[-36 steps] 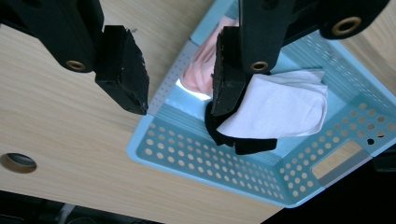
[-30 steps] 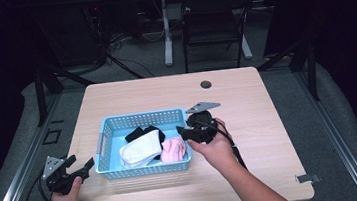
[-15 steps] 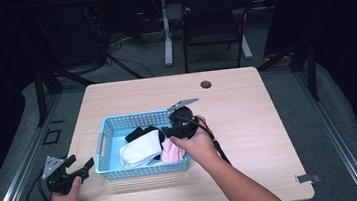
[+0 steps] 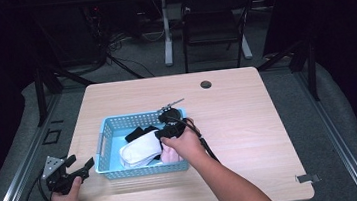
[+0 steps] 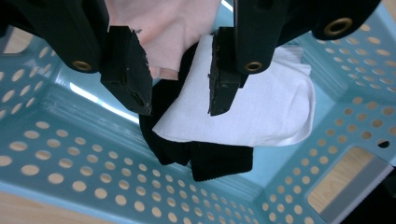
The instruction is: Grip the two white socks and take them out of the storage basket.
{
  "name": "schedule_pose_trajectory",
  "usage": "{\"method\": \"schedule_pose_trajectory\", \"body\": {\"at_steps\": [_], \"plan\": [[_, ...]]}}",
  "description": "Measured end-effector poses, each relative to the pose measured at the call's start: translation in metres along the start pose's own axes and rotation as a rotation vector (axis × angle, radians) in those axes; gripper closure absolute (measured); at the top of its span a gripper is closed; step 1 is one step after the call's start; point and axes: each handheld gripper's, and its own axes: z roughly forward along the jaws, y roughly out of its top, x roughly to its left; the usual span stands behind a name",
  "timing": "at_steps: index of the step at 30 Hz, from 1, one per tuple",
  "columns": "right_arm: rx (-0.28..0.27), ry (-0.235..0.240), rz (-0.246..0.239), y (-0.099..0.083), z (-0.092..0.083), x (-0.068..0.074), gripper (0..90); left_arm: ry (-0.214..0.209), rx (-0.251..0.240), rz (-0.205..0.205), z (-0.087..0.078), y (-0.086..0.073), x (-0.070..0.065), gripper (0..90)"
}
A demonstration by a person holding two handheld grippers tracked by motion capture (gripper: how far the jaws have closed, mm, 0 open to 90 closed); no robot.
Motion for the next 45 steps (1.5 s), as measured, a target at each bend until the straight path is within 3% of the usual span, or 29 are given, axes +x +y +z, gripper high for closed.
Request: {"method": "schedule_pose_trajectory", "body": {"at_steps": [6,7,10,15,20,21,24,28,30,35,45], "plan": [[0.07,0.011,0.065,0.003,0.015,0.001,61.2,-0.002,0.002,-0.001,0.0,0.0,0.0,22.7],[0.084,0.005,0.059,0.004,0.017,0.0,61.2,-0.002,0.002,-0.002,0.0,0.0,0.0,22.6],[0.098,0.015,0.115,0.003,0.025,0.001,61.0,-0.002,0.001,-0.003,0.0,0.0,0.0,22.6],[0.159,0.026,0.135,0.003,0.033,-0.002,60.9,-0.003,0.001,-0.004,0.0,0.0,0.0,22.6],[0.182,0.023,0.165,0.002,0.041,0.0,63.4,-0.003,-0.001,-0.004,0.0,0.0,0.0,22.6],[0.206,0.038,0.157,0.002,0.04,-0.001,63.8,-0.003,-0.001,-0.004,0.0,0.0,0.0,22.7],[0.208,0.066,0.187,0.002,0.043,0.0,65.3,-0.004,-0.001,-0.005,0.0,0.0,0.0,22.6],[0.217,0.083,0.168,0.003,0.041,0.0,70.3,-0.004,-0.002,-0.005,0.0,0.0,0.0,22.7],[0.187,0.091,0.179,0.003,0.04,0.001,73.8,-0.004,-0.001,-0.005,0.0,0.0,0.0,22.7],[0.164,0.089,0.149,0.004,0.034,0.004,81.3,-0.004,-0.001,-0.003,0.0,0.0,0.0,22.7],[0.069,0.091,0.054,0.003,0.021,0.018,87.7,-0.004,-0.006,-0.003,0.001,0.0,0.0,22.6]]}}
